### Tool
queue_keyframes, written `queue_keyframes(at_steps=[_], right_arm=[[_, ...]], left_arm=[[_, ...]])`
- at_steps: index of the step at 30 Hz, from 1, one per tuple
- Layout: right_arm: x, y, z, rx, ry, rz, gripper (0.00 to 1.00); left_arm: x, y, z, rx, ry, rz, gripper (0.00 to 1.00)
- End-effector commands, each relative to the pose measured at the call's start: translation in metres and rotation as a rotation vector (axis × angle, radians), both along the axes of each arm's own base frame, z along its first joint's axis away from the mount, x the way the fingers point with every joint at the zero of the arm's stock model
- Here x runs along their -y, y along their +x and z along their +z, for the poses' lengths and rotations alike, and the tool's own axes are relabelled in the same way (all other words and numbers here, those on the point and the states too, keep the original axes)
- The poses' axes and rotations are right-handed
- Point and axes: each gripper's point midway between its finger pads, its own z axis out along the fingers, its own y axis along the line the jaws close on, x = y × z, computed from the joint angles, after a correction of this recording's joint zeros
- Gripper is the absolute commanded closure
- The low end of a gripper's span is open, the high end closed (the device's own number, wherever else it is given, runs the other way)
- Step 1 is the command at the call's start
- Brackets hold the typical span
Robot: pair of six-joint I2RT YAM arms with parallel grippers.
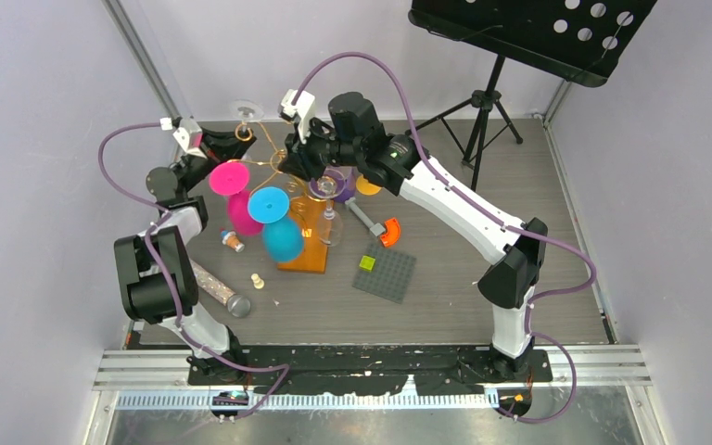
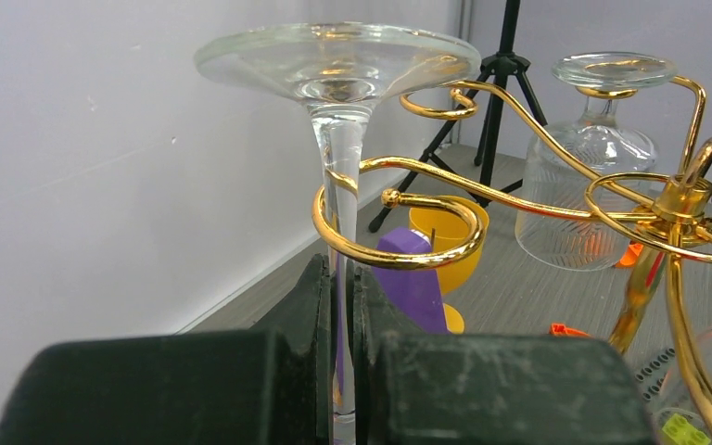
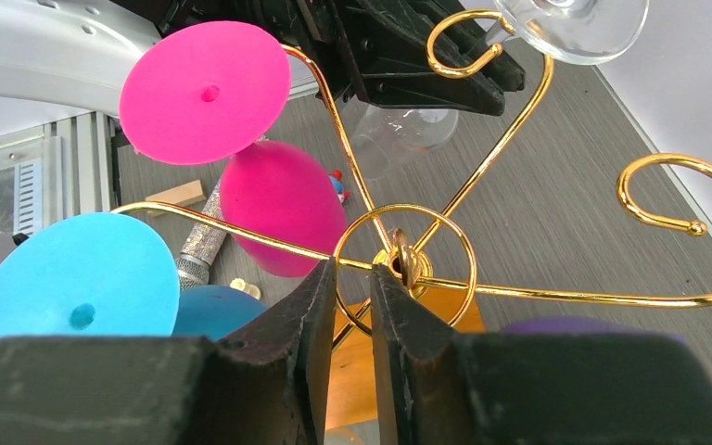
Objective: Place the wine glass upside down on the wine glass rack
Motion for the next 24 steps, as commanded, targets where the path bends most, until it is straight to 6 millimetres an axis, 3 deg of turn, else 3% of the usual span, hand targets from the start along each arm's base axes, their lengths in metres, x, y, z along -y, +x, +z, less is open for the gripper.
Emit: queue_keyframes(at_steps=[1, 24], right_arm=[[0.003, 0.003, 0.019, 0.047, 0.034, -0.015, 0.73], [0.004, 0.002, 0.019, 0.053, 0.033, -0.014, 0.73]], left_arm=[[-0.011, -0.005, 0.034, 0.139, -0.012, 0.084, 1.00], [0.003, -0.040, 0.026, 0.162, 0.052, 0.055, 1.00]])
